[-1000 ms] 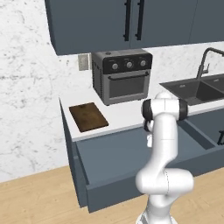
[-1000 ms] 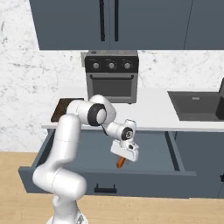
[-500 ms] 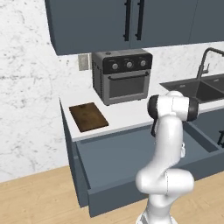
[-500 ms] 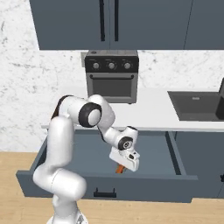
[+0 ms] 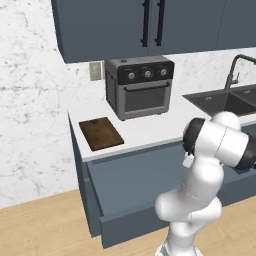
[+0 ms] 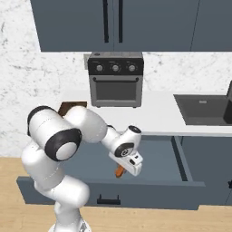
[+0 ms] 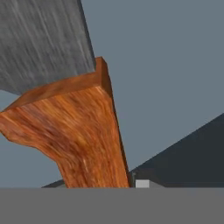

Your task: Pick up the knife from the drawer and place it on the cutting board. Then place the meat from the plate to the cutting board.

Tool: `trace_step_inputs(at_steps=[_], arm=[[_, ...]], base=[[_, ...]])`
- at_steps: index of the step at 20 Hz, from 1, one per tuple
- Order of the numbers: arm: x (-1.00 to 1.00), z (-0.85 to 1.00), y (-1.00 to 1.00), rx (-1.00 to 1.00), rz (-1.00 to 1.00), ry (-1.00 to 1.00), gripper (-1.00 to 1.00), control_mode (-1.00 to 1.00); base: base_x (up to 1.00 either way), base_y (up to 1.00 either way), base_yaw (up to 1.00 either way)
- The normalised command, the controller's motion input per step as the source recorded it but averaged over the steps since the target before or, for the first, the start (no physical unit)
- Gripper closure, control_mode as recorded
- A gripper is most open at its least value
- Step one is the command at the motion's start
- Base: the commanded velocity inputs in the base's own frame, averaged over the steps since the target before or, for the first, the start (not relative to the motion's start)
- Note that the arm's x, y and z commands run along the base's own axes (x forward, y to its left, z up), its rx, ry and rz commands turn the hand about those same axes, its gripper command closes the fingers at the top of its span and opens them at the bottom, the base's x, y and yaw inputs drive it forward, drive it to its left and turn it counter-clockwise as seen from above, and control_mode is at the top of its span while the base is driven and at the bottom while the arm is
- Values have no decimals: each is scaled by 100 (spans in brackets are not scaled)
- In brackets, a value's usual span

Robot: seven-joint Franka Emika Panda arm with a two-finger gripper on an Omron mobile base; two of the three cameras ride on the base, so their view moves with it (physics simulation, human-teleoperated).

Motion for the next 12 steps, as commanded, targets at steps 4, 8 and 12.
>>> trace_step_inputs(at_steps=[4,8,12], arm=[[7,100,0,2,-17,1,100,-100],[0,100,3,0,-19,6,100,-100],[7,94,71,0,-5,1,100,-100]], base=[[0,0,0],[0,0,0],[0,0,0]])
